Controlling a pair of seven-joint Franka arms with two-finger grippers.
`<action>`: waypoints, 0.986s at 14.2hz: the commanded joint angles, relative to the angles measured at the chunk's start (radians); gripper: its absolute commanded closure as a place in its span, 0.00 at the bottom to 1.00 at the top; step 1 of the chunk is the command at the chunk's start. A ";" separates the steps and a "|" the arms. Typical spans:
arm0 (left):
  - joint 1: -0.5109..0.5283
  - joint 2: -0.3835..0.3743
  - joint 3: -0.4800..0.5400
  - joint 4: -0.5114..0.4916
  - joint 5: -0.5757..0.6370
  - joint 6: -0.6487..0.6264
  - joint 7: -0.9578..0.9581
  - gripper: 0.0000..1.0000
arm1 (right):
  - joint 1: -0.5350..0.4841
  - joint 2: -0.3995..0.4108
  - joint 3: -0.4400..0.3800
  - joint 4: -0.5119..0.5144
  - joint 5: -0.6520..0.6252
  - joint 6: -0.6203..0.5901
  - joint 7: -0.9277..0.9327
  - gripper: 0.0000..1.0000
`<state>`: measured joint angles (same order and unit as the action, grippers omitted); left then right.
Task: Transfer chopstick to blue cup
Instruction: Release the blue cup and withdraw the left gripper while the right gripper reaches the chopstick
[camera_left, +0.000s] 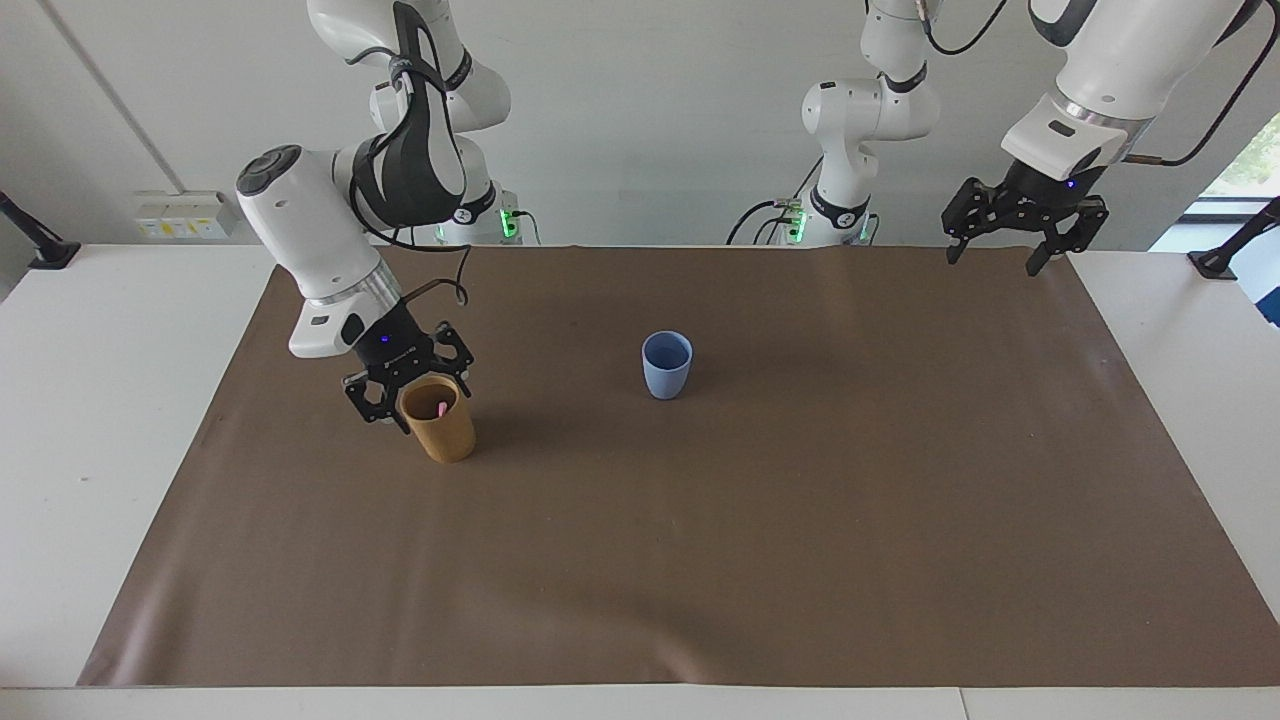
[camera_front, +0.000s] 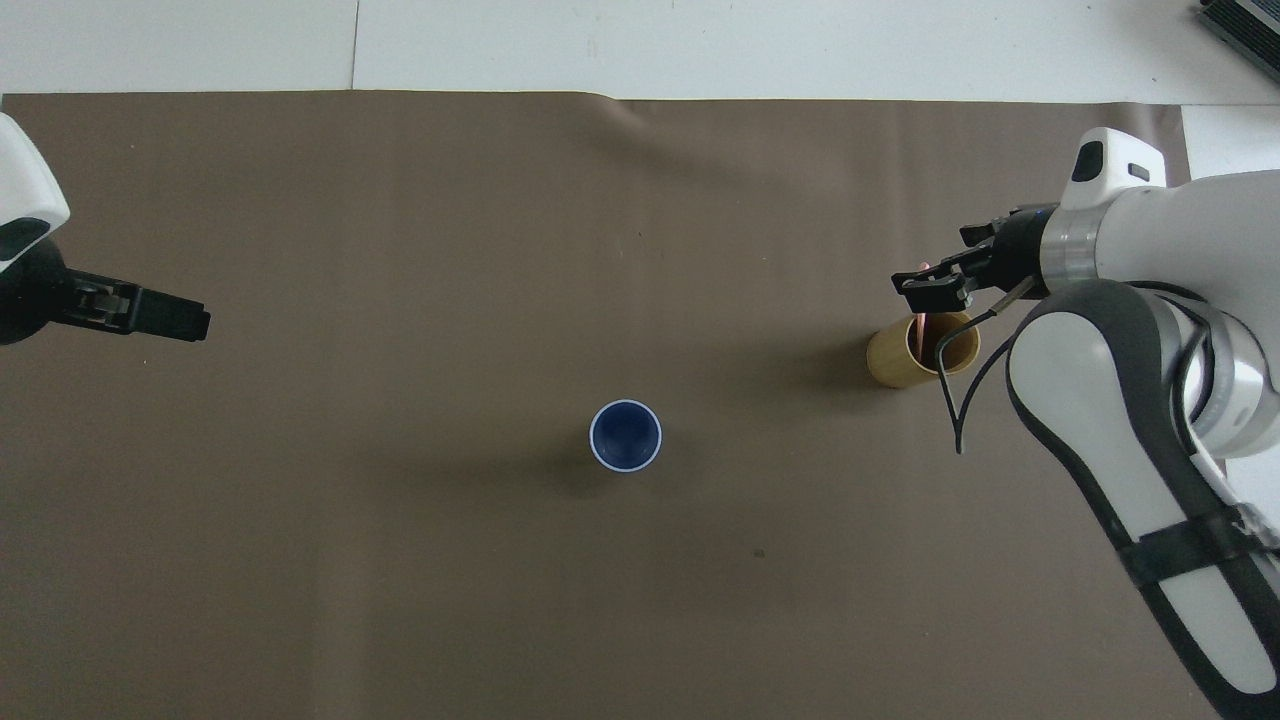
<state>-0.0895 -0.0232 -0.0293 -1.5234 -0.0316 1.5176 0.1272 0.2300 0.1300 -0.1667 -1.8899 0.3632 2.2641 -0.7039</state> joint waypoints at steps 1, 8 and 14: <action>0.013 -0.044 -0.012 -0.061 0.019 -0.024 0.009 0.00 | -0.003 -0.009 0.001 -0.021 0.034 0.031 -0.032 0.72; 0.013 -0.041 -0.011 -0.069 0.042 -0.020 0.003 0.00 | -0.018 -0.007 0.001 -0.015 0.059 0.015 -0.017 1.00; 0.013 -0.037 -0.011 -0.061 0.041 -0.025 -0.009 0.00 | -0.047 -0.082 -0.007 0.028 0.060 -0.076 -0.006 1.00</action>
<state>-0.0869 -0.0374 -0.0304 -1.5616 -0.0103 1.4961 0.1221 0.1990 0.0997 -0.1720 -1.8752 0.3881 2.2422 -0.7039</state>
